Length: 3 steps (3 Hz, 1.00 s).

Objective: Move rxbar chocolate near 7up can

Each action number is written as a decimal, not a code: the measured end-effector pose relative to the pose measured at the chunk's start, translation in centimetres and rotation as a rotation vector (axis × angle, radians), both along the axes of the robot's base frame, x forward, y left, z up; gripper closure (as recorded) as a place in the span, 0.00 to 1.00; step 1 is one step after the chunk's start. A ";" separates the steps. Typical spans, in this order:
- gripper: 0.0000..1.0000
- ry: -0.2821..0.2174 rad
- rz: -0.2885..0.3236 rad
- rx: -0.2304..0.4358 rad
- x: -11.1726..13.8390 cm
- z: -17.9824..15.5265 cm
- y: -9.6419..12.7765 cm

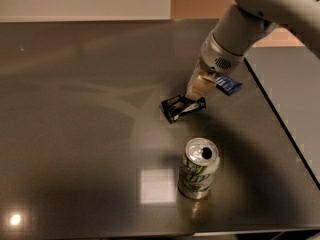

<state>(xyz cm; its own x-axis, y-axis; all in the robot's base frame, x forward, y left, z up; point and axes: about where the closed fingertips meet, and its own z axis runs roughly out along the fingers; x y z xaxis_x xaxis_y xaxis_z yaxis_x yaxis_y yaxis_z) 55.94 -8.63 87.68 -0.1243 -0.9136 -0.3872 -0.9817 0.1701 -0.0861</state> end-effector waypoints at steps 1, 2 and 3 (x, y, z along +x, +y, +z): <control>1.00 0.033 0.008 0.000 -3.3 -0.2 -1.6; 1.00 0.083 0.028 0.008 -6.4 -0.6 -2.7; 1.00 0.120 0.037 0.018 -8.8 -0.9 -3.6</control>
Offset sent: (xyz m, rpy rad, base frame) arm -0.1014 -0.0430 -0.0124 0.0202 0.1510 0.0534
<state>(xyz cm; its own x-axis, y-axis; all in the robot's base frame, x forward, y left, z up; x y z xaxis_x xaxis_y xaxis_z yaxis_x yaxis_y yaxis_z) 47.13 -12.24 86.78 -0.1370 -0.9115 -0.3879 -0.9904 0.1339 0.0352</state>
